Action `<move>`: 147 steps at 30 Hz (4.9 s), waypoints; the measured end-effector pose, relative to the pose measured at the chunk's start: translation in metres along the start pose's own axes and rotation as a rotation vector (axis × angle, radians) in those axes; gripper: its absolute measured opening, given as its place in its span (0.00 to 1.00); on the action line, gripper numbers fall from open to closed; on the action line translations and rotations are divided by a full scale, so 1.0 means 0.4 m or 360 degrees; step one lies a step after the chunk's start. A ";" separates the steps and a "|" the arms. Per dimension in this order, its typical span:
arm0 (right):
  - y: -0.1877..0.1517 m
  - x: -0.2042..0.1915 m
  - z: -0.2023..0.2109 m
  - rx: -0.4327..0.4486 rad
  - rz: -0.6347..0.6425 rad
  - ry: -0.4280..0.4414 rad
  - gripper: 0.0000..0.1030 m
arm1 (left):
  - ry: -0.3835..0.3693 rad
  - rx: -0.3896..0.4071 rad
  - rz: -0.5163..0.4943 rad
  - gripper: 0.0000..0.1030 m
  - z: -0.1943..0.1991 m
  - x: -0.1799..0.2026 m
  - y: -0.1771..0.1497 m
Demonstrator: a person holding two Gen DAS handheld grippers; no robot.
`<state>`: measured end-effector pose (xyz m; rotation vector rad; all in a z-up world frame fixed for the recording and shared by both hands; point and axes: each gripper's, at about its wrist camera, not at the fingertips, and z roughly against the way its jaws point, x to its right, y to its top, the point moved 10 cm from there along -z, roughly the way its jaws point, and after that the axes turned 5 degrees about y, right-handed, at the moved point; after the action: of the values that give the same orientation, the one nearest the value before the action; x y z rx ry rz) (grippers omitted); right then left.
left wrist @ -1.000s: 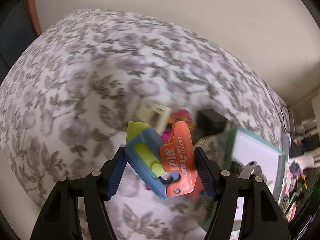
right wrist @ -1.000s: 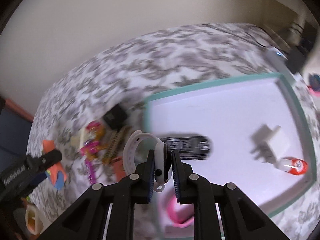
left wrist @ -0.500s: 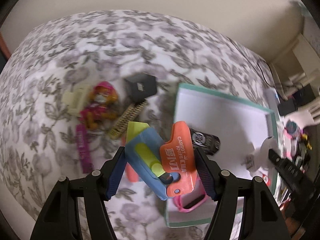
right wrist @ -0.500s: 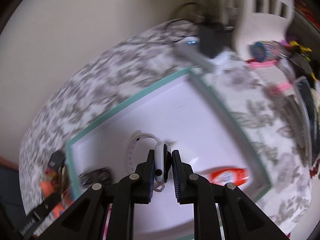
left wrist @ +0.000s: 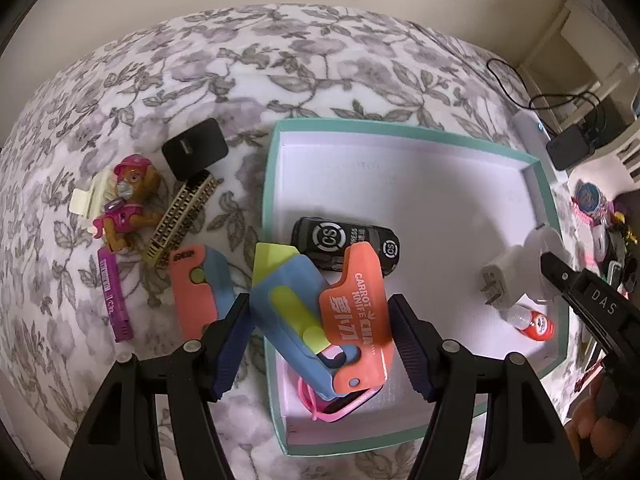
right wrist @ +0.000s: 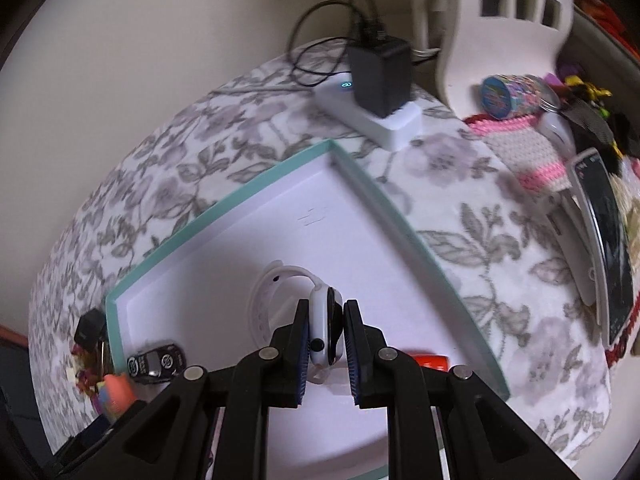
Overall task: Organize rigid objects
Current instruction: 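Open the left gripper releasing the knife while the right gripper releases the white case in the tray, then move both tools back over the remaining pile of items, then grasp the purple lighter with the left gripper while the right grasps the pink-blue 'inaer' case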
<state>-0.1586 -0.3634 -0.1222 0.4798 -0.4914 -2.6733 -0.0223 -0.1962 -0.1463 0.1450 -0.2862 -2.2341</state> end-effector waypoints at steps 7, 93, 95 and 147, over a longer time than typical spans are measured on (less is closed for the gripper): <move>-0.029 -0.072 -0.021 -0.0060 0.0097 0.0105 0.17 | 0.0014 -0.0014 -0.0028 0.67 -0.014 0.013 -0.006; -0.233 -0.557 0.002 -0.0061 0.0743 0.0499 1.00 | 0.0267 -0.0016 0.0896 0.91 0.025 -0.646 -0.004; -0.258 -0.585 -0.007 -0.0093 0.0782 0.0514 0.98 | 0.0264 -0.0019 0.0904 0.91 0.026 -0.658 -0.012; -0.405 -0.605 -0.166 -0.0417 0.1004 0.0276 0.46 | 0.0196 -0.0214 0.0586 0.91 -0.127 -0.477 -0.010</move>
<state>0.0292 -0.1389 -0.1827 0.3921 -0.1896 -2.0282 0.1046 -0.0528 -0.1954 0.1441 -0.0860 -1.8637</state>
